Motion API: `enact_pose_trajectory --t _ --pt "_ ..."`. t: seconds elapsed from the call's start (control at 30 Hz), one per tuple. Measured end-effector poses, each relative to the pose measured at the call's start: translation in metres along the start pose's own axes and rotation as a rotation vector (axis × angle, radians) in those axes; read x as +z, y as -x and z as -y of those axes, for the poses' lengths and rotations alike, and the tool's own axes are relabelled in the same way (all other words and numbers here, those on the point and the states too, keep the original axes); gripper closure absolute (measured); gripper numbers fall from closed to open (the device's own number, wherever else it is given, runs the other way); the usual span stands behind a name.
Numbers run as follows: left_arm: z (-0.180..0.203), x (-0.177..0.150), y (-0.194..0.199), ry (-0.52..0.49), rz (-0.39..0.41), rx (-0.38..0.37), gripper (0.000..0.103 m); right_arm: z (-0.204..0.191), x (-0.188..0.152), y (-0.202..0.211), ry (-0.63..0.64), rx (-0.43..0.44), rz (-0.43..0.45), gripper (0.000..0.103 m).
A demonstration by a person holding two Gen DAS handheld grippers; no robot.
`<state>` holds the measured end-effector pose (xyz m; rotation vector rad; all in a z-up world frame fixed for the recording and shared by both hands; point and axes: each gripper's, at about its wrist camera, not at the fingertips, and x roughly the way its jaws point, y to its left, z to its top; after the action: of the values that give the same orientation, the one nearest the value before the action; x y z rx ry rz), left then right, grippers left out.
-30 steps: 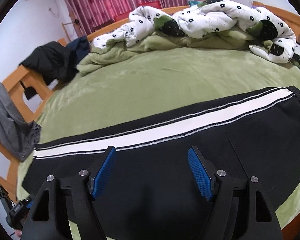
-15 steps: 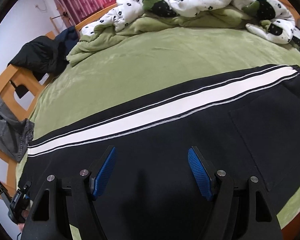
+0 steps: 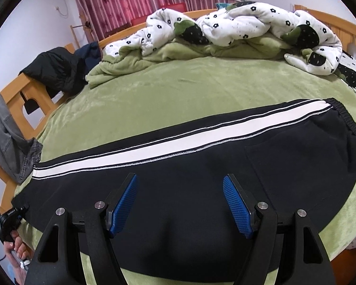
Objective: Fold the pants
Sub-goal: 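Grasp the leg with the left tool, fold it over the other leg, release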
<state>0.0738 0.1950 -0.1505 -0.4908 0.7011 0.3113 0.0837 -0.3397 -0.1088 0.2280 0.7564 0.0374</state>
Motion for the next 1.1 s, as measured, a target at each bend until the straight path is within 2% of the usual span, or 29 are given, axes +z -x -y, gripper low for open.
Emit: enact_pose_trajectory --t 0.2,0.33,0.4,0.5,0.6,0.77,0.8,0.87,0.9,0.97,1.03,1.1 --pt "0.077 0.015 0.04 -0.219 0.087 -0.026 0.096 0.033 -0.005 0.023 -0.019 0.003 0.048 0.03" --pt "0.151 0.013 0.064 -0.373 0.144 -0.08 0.096 0.06 -0.005 0.035 -0.066 0.012 0.064 0.03" --pt "0.193 0.003 0.073 -0.458 0.157 -0.119 0.096 0.072 -0.005 0.041 -0.088 0.01 0.075 0.03" --pt "0.253 -0.031 0.077 -0.587 0.159 -0.184 0.096 0.098 -0.006 0.055 -0.118 -0.011 0.112 0.03" --pt "0.302 -0.079 0.076 -0.702 0.127 -0.279 0.096 0.12 -0.008 0.065 -0.15 -0.052 0.142 0.03" --pt "0.366 -0.183 0.06 -0.9 -0.044 -0.447 0.096 0.16 -0.016 0.073 -0.263 -0.048 0.139 0.03" --pt "0.374 -0.202 0.057 -0.933 -0.076 -0.45 0.096 0.164 -0.017 0.073 -0.272 -0.045 0.138 0.03" --pt "0.386 -0.234 0.046 -0.989 -0.103 -0.385 0.095 0.167 -0.018 0.072 -0.266 -0.068 0.137 0.03" --pt "0.386 -0.243 0.044 -1.003 -0.097 -0.365 0.095 0.167 -0.019 0.071 -0.255 -0.08 0.136 0.03" --pt "0.382 -0.244 0.045 -1.0 -0.108 -0.382 0.09 0.166 -0.02 0.07 -0.238 -0.082 0.128 0.03" --pt "0.374 -0.233 0.053 -0.997 -0.169 -0.437 0.075 0.165 -0.021 0.067 -0.226 -0.071 0.117 0.03" --pt "0.364 -0.224 0.063 -0.991 -0.178 -0.449 0.067 0.161 -0.022 0.064 -0.213 -0.064 0.107 0.03"
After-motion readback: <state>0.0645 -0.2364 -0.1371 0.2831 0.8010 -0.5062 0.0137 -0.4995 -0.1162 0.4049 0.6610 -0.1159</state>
